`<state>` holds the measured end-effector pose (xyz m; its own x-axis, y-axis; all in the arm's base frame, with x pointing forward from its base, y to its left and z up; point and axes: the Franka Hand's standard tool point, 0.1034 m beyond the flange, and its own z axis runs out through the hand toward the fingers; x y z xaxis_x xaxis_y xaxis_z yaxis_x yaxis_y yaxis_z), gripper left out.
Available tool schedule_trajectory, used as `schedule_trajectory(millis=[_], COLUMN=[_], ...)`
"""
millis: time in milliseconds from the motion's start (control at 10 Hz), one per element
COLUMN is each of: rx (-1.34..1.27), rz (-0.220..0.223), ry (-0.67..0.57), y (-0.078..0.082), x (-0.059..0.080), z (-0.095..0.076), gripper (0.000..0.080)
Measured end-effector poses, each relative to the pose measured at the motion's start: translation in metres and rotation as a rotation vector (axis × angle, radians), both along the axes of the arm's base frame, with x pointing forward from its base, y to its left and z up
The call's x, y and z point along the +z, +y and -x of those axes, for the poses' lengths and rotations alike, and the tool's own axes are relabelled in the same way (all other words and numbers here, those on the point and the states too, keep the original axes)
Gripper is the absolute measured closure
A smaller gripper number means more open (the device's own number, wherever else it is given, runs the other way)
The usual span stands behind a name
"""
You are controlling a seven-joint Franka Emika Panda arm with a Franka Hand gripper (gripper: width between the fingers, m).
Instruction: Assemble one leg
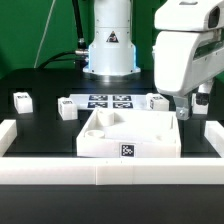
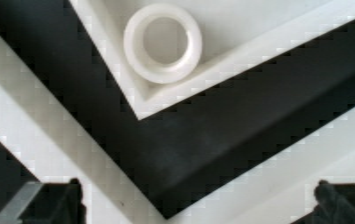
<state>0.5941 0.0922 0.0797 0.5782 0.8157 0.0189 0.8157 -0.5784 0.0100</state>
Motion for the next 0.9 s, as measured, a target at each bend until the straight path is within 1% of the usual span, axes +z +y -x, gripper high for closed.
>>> schedule_trajectory(millis=[700, 800, 900], rx=[0.004, 0.011, 0.090], rz=[-0.002, -0.003, -0.005], ry=[-0.010, -0.007, -0.052], y=[0.0008, 0.0018, 0.0012], x=[-0.0005, -0.0027, -0.0067], z=[-0.0006, 0.0023, 0.0057], gripper=[0.0150, 0.0150, 0.0150])
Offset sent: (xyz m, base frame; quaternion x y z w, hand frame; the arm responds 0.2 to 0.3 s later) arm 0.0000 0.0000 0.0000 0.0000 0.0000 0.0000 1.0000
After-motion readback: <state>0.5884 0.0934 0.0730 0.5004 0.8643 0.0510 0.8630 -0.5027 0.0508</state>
